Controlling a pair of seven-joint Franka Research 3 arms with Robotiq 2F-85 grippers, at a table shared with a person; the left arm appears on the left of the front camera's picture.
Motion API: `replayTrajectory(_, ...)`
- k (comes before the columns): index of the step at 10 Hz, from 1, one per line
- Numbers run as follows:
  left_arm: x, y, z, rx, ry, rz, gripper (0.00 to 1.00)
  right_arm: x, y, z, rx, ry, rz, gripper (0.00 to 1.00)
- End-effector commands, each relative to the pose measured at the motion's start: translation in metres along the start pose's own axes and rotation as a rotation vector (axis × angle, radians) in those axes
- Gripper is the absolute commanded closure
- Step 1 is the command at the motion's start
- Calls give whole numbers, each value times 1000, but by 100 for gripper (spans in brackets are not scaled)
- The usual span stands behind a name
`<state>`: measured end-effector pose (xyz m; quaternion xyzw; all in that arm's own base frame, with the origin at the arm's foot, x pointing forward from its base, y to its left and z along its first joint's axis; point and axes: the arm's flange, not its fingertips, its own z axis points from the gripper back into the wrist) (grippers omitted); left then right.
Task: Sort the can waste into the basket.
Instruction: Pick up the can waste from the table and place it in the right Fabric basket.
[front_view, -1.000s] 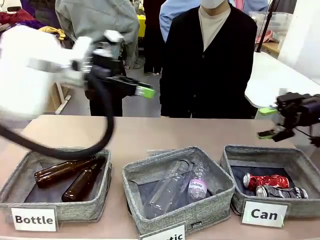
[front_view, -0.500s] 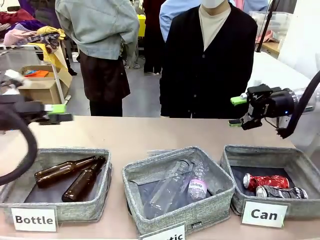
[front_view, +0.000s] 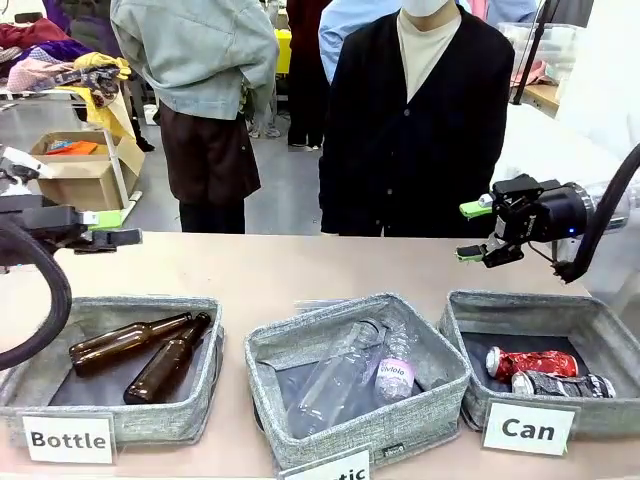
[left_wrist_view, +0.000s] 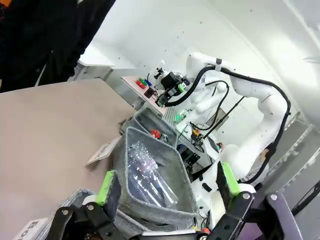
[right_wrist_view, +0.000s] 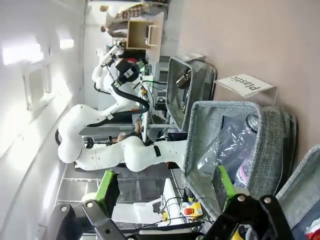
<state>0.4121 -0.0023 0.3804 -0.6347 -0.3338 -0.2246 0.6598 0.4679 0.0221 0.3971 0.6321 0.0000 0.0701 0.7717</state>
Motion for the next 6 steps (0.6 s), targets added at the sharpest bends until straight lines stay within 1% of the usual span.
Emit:
replayTrajectory(1,0,-6,0,12,1,6,0,-1,3,-2,-9,11,-6,1)
replayTrajectory(6,0,-6,0,12,1,6,0,-1,3,-2,-9,11,-6,1)
